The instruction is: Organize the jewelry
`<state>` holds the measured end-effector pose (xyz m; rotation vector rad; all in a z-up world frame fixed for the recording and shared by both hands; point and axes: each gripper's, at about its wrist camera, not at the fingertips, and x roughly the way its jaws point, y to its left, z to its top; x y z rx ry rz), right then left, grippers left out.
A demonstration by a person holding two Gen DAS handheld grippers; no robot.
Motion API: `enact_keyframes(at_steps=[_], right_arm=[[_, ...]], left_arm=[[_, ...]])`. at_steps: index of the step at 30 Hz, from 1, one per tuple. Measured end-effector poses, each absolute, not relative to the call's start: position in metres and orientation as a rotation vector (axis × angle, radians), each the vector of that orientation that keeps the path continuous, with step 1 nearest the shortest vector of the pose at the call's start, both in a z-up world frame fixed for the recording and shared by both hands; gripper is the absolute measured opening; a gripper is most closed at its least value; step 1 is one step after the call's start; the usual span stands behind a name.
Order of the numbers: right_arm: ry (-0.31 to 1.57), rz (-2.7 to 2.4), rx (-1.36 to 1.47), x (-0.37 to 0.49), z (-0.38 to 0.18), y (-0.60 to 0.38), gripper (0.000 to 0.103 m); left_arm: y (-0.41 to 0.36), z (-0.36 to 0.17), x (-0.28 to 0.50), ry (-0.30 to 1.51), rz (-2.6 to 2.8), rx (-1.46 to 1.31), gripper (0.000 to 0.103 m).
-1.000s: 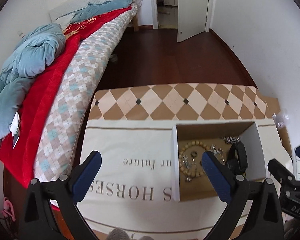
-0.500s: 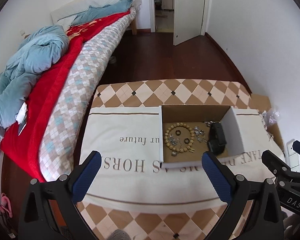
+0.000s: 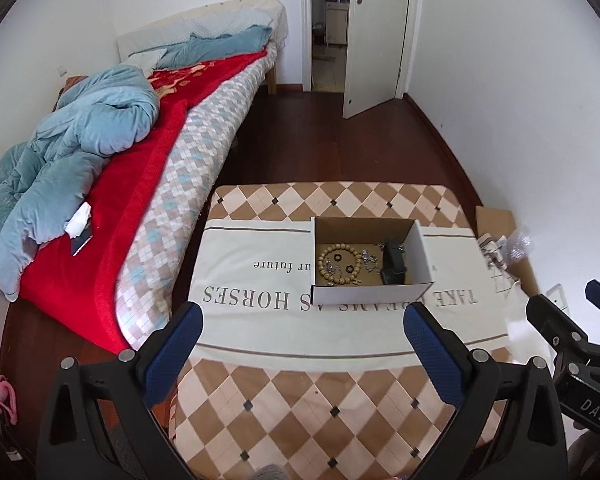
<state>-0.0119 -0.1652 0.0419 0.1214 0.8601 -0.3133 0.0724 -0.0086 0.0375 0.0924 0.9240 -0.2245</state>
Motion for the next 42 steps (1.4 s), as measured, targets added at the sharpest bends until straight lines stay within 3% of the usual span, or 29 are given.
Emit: enact_keyframes(at_steps=[10, 19, 42], right_arm=[[0.776, -0.307, 0.110, -0.076, 0.109, -0.143, 0.103], [0.762, -0.306, 0.102, -0.111, 0.145, -0.135, 0.103], [0.819, -0.369, 0.089, -0.024, 0.112, -0.166, 0.103]], left_arm=[[0.008, 0.103, 0.017, 0.860, -0.239, 0.069, 0.102], [0.014, 0.130, -0.006, 0.870, -0.253, 0.066, 0.102], [-0.006, 0.104, 0.061, 0.877, -0.170, 0.095, 0.102]])
